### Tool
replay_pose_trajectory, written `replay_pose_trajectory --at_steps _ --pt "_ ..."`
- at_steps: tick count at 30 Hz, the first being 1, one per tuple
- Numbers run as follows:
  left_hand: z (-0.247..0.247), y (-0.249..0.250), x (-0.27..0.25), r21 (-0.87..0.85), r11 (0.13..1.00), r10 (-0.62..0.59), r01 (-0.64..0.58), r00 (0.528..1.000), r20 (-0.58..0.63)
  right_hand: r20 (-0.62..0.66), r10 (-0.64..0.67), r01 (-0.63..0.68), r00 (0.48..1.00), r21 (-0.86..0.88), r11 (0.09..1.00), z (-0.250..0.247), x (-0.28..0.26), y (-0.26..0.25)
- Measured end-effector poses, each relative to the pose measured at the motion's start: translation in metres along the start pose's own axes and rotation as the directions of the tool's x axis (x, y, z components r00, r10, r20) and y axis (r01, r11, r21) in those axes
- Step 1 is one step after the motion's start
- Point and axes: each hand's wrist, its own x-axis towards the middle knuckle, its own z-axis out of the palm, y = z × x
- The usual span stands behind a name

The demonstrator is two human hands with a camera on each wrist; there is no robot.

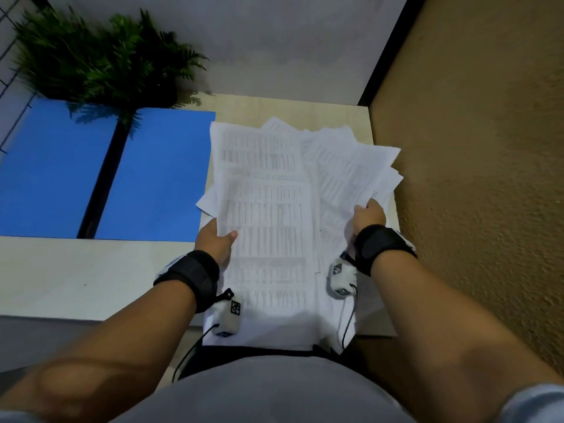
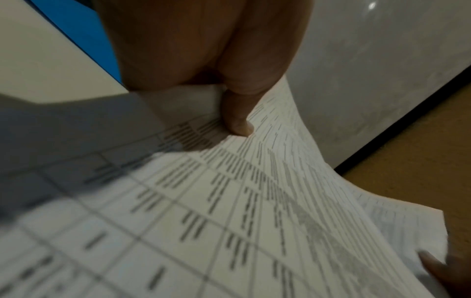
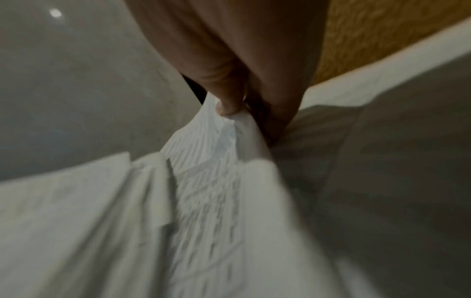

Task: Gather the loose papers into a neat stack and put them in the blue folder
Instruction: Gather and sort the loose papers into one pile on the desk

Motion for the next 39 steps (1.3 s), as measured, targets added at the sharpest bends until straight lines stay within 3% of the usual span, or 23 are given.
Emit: replay_pose_trajectory --at_steps 4,7,12,14,17,19,23,28,30,32,36,39 --pt "-0.001 0.014 -0.002 -0.210 0.977 -0.022 0.032 0.998 0.051 0.232 -0.027 0.090 0.972 -0.265 0.960 -0.019 0.002 0.015" --pt "0.011 0.007 0.003 -0.132 0.991 -0.023 0.034 0.996 0.089 0.349 -0.047 0.137 0.936 -0.238 0.962 -0.011 -0.002 0.026" --pt "0.027 -0.006 0.003 -0.087 0.994 -0.052 0.064 0.990 0.134 0.515 0.004 0.065 0.857 -0.116 0.991 0.023 -0.030 0.033" --pt "0.027 -0.005 0.000 -0.086 0.995 -0.043 0.052 0.994 0.098 0.474 -0.057 0.120 0.879 -0.103 0.987 0.020 -0.040 0.026" --pt "0.020 -0.005 0.006 -0.057 0.998 -0.027 0.026 1.000 -0.008 0.095 -0.097 0.110 0.991 -0.138 0.984 -0.002 -0.032 0.021" --pt "0.015 -0.005 0.008 -0.008 0.999 -0.032 0.032 0.999 -0.043 -0.072 -0.086 0.064 0.994 -0.270 0.961 -0.019 -0.019 0.026" --pt "0.019 -0.001 0.002 0.010 1.000 0.012 -0.012 0.999 -0.053 0.004 -0.041 0.041 0.999 -0.147 0.988 -0.026 -0.015 0.037" --pt "0.027 0.008 -0.004 0.063 0.996 0.072 -0.066 0.993 -0.097 -0.019 -0.037 0.035 0.999 -0.107 0.994 -0.013 -0.026 0.044" --pt "0.026 0.007 -0.001 0.055 0.997 0.064 -0.058 0.990 -0.123 -0.056 -0.096 0.088 0.994 -0.138 0.987 -0.016 -0.027 0.047" --pt "0.024 0.008 -0.001 0.041 0.997 0.069 -0.064 0.986 -0.154 -0.042 -0.169 0.147 0.985 -0.315 0.938 -0.018 -0.024 0.050" --pt "0.025 0.005 -0.001 0.057 0.996 0.079 -0.073 0.989 -0.122 -0.052 -0.045 0.013 0.998 -0.505 0.863 -0.023 -0.024 0.047" --pt "0.031 -0.001 0.000 0.059 0.997 0.055 -0.051 0.997 -0.059 -0.019 -0.043 0.021 0.999 -0.632 0.775 -0.020 -0.030 0.045"
